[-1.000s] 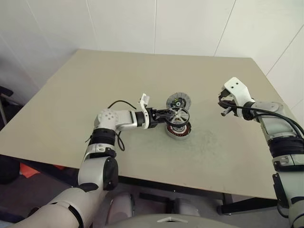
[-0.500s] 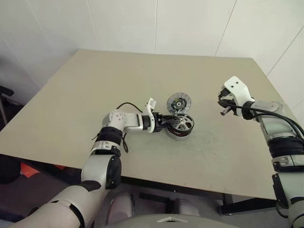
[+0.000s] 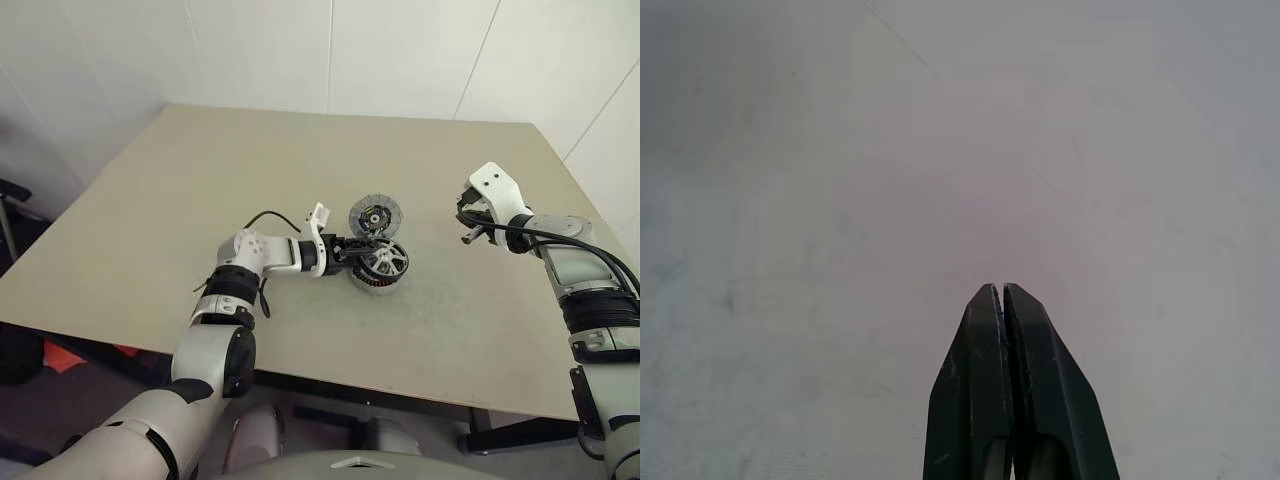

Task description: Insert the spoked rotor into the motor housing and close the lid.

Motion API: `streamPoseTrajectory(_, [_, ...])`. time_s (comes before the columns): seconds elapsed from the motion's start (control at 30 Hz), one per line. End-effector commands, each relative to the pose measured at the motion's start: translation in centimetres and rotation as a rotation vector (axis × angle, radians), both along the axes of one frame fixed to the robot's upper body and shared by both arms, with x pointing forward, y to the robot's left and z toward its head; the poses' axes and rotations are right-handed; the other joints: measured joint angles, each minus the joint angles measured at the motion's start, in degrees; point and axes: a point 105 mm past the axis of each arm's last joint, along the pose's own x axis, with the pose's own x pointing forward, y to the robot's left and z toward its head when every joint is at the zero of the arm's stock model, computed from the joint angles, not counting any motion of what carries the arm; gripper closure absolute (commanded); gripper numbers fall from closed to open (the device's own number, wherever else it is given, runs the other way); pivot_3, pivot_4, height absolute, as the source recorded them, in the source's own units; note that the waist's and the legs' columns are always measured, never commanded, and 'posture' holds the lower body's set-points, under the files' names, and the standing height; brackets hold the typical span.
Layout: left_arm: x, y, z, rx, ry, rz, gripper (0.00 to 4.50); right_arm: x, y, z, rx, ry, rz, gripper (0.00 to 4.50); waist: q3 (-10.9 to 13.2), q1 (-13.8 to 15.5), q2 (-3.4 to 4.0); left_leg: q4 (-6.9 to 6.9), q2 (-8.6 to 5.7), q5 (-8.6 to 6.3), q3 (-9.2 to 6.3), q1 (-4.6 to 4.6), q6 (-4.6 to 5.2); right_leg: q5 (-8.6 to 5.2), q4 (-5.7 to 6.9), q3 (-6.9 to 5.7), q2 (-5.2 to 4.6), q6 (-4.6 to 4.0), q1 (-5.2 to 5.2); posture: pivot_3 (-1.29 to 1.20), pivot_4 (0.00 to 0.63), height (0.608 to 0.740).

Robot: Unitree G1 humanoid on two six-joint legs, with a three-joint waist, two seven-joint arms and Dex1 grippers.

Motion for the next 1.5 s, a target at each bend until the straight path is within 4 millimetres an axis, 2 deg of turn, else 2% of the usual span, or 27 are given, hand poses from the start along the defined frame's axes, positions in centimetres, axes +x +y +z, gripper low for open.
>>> streamPoseTrajectory(0.03, [0.6, 0.4, 1.2, 0.004, -0.051, 0.012, 0.59, 0.4, 0.2, 1.6, -0.003, -0.061, 0.009, 4.50, 0.0, 0.1, 0.00, 0.00, 0.00, 0.00, 0.00, 0.00, 0.00, 0.00, 0.00, 0.00, 0.00, 0.00, 0.00, 0.00, 0.000, 0.740])
streamPoseTrajectory(0.4, [1.1, 1.3, 3.3, -0.026, -0.127, 0.031, 0.59, 0.6, 0.2, 1.8, -0.005, -0.067, 0.014, 4.50, 0.0, 0.1, 0.00, -0.01, 0.00, -0.01, 0.00, -0.06, 0.02, 0.00, 0.00, 0.00, 0.00, 0.00, -0.05, 0.00, 0.000, 0.740])
streamPoseTrajectory(0.53, [1.1, 2.3, 4.2, -0.048, -0.175, 0.047, 0.59, 0.2, 0.5, 2.6, 0.016, -0.087, 0.031, 4.50, 0.0, 0.1, 0.01, -0.01, 0.00, -0.02, 0.00, -0.06, 0.02, 0.00, 0.00, 0.00, 0.00, 0.00, -0.05, 0.00, 0.000, 0.740])
streamPoseTrajectory(0.67, [0.9, 4.4, 5.1, -0.045, -0.272, 0.091, 0.59, -2.0, 1.4, 3.3, 0.004, -0.069, 0.129, 4.50, 0.0, 0.2, 0.01, -0.04, 0.02, -0.03, 0.00, -0.09, 0.04, 0.00, 0.00, 0.00, 0.00, -0.01, -0.08, 0.00, 0.000, 0.740])
streamPoseTrajectory(0.77, [0.6, 6.1, 5.2, -0.026, -0.337, 0.136, 0.59, -4.4, 1.5, 2.7, -0.041, -0.013, 0.198, 4.50, 0.0, 0.4, 0.02, -0.07, 0.03, -0.09, 0.00, -0.12, 0.12, -0.01, -0.11, 0.00, 0.00, -0.01, -0.06, 0.00, 0.000, 0.740])
streamPoseTrajectory(0.87, [0.2, 7.9, 4.5, 0.009, -0.355, 0.187, 0.59, -7.1, 0.9, 1.4, -0.110, 0.071, 0.245, 4.50, 0.0, 0.5, 0.03, -0.06, 0.00, -0.13, 0.00, -0.15, 0.17, -0.01, -0.20, 0.01, -0.03, -0.01, -0.02, 0.00, 0.000, 0.740])
streamPoseTrajectory(0.93, [-0.1, 8.7, 3.9, 0.022, -0.346, 0.214, 0.59, -8.6, 1.7, 0.8, -0.114, 0.115, 0.308, 4.50, 0.0, 0.6, 0.03, -0.06, -0.03, -0.25, 0.01, -0.10, 0.00, -0.01, -0.26, 0.04, -0.04, 0.01, 0.07, 0.00, 0.000, 0.740])
streamPoseTrajectory(1.07, [-0.3, 9.0, 3.1, 0.035, -0.327, 0.242, 0.59, -9.9, 5.2, 0.8, -0.039, 0.124, 0.448, 4.50, 0.0, 0.1, 0.05, -0.09, 0.07, -0.21, 0.00, 0.06, -0.09, -0.19, -0.48, 0.02, 0.02, 0.33, 0.24, 0.00, 0.000, 0.740])
streamPoseTrajectory(1.17, [-0.1, 8.7, 3.1, 0.046, -0.341, 0.248, 0.59, -9.4, 7.9, 1.2, 0.015, 0.089, 0.505, 4.50, 0.0, -0.3, 0.06, -0.09, 0.17, -0.14, 0.01, 0.23, -0.18, -0.36, -0.68, 0.02, 0.10, 0.63, 0.42, 0.00, 0.000, 0.740])
streamPoseTrajectory(1.33, [0.3, 8.5, 3.3, 0.059, -0.357, 0.265, 0.59, -8.1, 9.9, 1.5, 0.059, 0.058, 0.521, 4.50, 0.0, -0.1, 0.06, -0.09, 0.12, -0.14, 0.02, 0.65, -0.19, -0.40, -0.87, 0.04, 0.09, 0.68, 0.93, 0.00, 0.000, 0.740])
streamPoseTrajectory(1.43, [0.3, 8.7, 3.1, 0.069, -0.358, 0.280, 0.59, -7.0, 11.1, 0.9, 0.088, 0.061, 0.518, 4.50, 0.0, -0.1, 0.06, -0.08, 0.08, -0.13, 0.02, 0.64, -0.19, -0.39, -0.87, 0.09, 0.07, 0.67, 0.93, 0.00, 0.000, 0.740])
streamPoseTrajectory(1.5, [0.3, 8.9, 3.0, 0.075, -0.360, 0.289, 0.59, -6.4, 11.6, -0.4, 0.110, 0.088, 0.505, 4.50, 0.0, -0.1, 0.06, -0.07, 0.08, -0.13, 0.02, 0.62, -0.20, -0.25, -0.86, 0.09, 0.07, 0.43, 0.91, 0.00, 0.000, 0.740])
